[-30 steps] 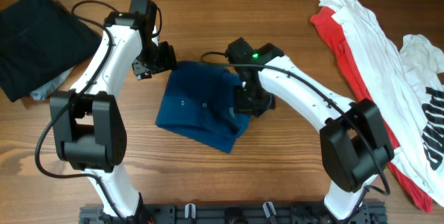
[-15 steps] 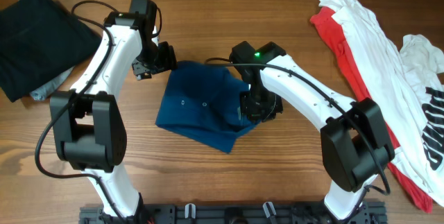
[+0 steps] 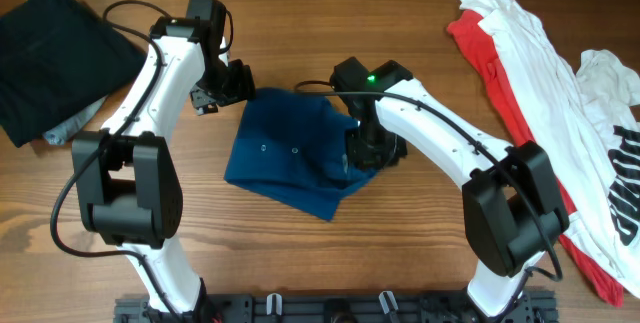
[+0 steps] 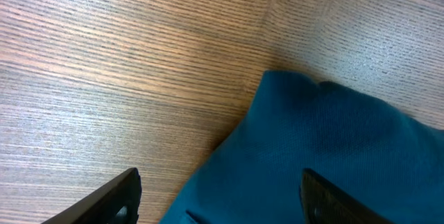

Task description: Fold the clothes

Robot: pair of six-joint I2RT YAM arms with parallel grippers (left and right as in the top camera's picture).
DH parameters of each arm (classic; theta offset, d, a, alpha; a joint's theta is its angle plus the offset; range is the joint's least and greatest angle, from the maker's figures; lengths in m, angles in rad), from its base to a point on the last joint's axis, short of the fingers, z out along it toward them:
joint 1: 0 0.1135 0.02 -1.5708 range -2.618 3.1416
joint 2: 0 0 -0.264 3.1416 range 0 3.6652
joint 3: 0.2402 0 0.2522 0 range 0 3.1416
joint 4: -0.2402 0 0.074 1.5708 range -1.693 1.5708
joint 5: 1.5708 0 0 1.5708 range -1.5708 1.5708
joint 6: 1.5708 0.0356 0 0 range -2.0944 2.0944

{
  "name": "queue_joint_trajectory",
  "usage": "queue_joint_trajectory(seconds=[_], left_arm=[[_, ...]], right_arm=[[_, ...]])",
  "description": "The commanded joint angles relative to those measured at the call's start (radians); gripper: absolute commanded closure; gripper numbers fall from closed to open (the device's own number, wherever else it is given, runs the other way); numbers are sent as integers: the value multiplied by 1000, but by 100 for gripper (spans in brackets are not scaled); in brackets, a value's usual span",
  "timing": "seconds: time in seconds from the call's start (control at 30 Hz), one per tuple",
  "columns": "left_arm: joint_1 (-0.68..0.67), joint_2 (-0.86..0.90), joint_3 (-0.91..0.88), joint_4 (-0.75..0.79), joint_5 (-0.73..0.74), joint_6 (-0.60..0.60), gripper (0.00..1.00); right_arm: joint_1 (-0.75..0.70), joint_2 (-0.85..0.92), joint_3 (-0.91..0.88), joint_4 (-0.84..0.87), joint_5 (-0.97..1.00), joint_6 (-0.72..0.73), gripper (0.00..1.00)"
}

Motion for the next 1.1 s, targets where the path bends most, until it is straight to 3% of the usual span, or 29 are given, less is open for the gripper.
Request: queue_joint_trajectory(seconds=[0.0, 0.47, 0.73, 0.77, 0.8, 0.87, 1.07], left_arm=[[2, 5, 12, -4, -13, -2, 27], [2, 5, 12, -24, -13, -2, 27], [2, 5, 12, -25, -13, -2, 27], [2, 5, 12, -25, -13, -2, 27], [2, 5, 12, -26, -13, -2, 27], [2, 5, 12, -26, -13, -2, 27], [2, 5, 12, -25, -13, -2, 27]], right_arm=[[-16, 21, -4, 94, 24, 4, 63], [-137, 22, -99, 178, 10, 0, 64], [-139, 22, -165, 312, -161, -74, 64], [-139, 22, -166, 314, -161, -74, 70], [-139, 22, -166, 316, -160, -74, 86], [-139, 21, -166, 317, -160, -76, 96], [-139, 21, -166, 180, -160, -112, 96]])
